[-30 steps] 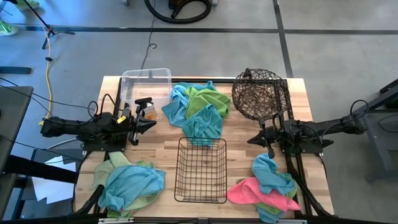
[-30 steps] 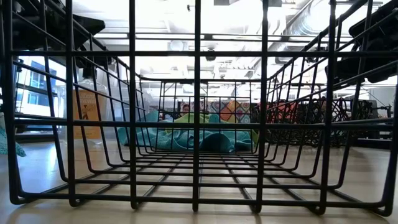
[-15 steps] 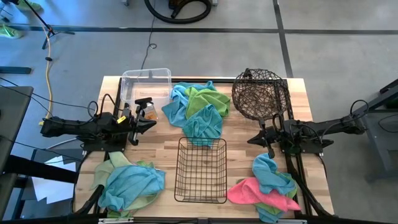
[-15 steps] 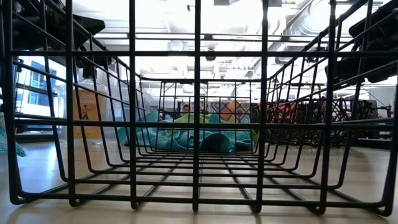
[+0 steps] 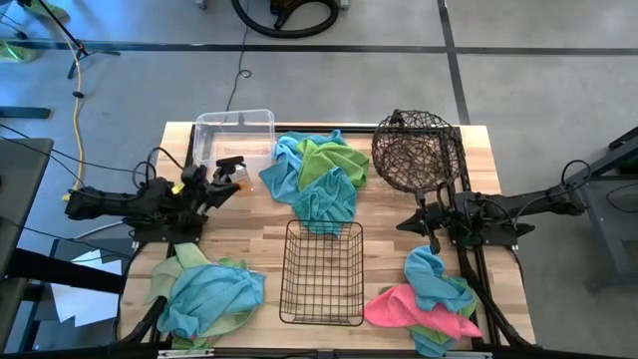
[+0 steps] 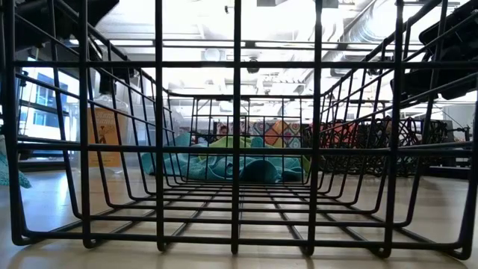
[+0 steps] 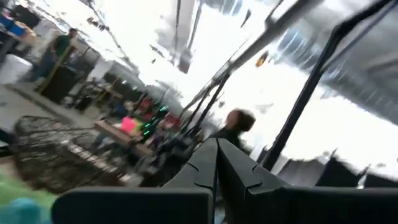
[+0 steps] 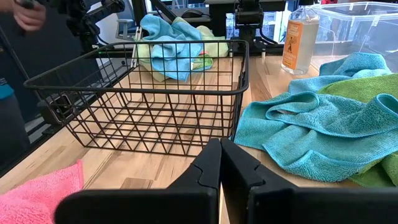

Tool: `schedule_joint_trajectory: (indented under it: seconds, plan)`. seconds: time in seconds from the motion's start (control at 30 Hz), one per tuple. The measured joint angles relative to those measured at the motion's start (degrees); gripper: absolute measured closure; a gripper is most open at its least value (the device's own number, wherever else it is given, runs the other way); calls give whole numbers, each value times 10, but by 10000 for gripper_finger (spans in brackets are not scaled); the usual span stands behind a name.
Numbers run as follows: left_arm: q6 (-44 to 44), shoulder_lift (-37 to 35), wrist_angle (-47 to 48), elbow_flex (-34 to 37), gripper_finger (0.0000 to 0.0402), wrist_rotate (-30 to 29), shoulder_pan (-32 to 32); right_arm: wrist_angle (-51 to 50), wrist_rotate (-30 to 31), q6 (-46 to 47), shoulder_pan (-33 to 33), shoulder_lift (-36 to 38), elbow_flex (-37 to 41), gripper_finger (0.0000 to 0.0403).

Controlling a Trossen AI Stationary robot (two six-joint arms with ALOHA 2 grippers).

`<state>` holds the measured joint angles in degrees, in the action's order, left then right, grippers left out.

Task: Sort microfiber towel by color & place in baskets
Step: Adjust the black wire basket on the table

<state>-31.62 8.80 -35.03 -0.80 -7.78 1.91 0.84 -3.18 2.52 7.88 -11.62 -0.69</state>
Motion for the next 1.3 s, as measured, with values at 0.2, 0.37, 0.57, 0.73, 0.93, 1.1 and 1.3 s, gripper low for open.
schedule_joint_trajectory:
  seconds: [0.2, 0.37, 0.57, 0.73, 0.93, 1.1, 1.3]
  plan:
    - [8, 32, -6, -45, 399, -72, 0, 0, 0, 0, 0, 0, 0, 402]
    - [69, 155, 146, -180, 365, -89, 0, 0, 0, 0, 0, 0, 0, 402]
    - [100, 367, 377, -377, 289, -102, -16, -1, 0, 0, 0, 0, 0, 402]
    - [94, 541, 579, -541, 228, -67, -46, -1, 0, 0, 0, 0, 0, 402]
    - [107, 717, 696, -680, 180, -20, -61, -1, 0, 0, 0, 0, 0, 402]
    - [227, 831, 696, -700, 168, -10, -62, -1, 0, 0, 0, 0, 0, 402]
    - [370, 936, 669, -702, 169, -38, -73, -1, 0, 0, 0, 0, 0, 402]
